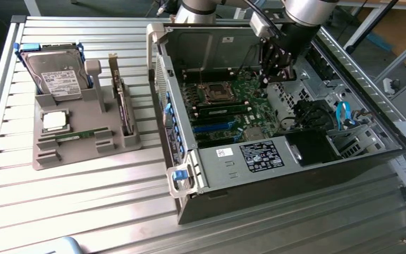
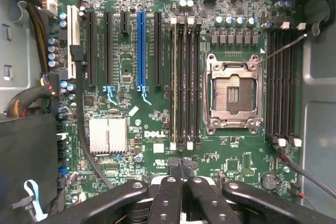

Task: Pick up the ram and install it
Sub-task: 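Press down the ram until it locks into place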

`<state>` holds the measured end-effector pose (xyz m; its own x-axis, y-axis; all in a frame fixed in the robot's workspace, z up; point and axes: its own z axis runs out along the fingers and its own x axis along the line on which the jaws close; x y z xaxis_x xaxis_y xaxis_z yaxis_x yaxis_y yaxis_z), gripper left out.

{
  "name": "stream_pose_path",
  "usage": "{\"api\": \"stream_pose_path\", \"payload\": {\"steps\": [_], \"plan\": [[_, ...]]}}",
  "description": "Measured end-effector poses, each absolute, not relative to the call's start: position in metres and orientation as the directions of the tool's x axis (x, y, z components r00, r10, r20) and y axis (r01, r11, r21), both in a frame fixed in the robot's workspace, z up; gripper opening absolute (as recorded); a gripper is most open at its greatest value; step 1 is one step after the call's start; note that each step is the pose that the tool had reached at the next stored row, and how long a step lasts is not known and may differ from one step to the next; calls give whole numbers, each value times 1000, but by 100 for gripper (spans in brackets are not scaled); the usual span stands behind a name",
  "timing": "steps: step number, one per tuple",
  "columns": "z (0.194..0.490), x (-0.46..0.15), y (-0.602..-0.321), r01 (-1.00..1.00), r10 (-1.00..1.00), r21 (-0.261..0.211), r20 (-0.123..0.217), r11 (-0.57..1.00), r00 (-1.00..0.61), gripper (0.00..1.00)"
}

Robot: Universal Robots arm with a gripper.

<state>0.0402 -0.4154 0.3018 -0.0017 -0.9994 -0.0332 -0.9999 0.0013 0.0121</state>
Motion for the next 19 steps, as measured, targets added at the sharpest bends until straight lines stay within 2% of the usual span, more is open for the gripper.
{"api": "stream_pose_path", "payload": {"steps": [19], "plan": [[274, 40, -416, -1000, -999, 12, -33, 1, -2, 10]]}}
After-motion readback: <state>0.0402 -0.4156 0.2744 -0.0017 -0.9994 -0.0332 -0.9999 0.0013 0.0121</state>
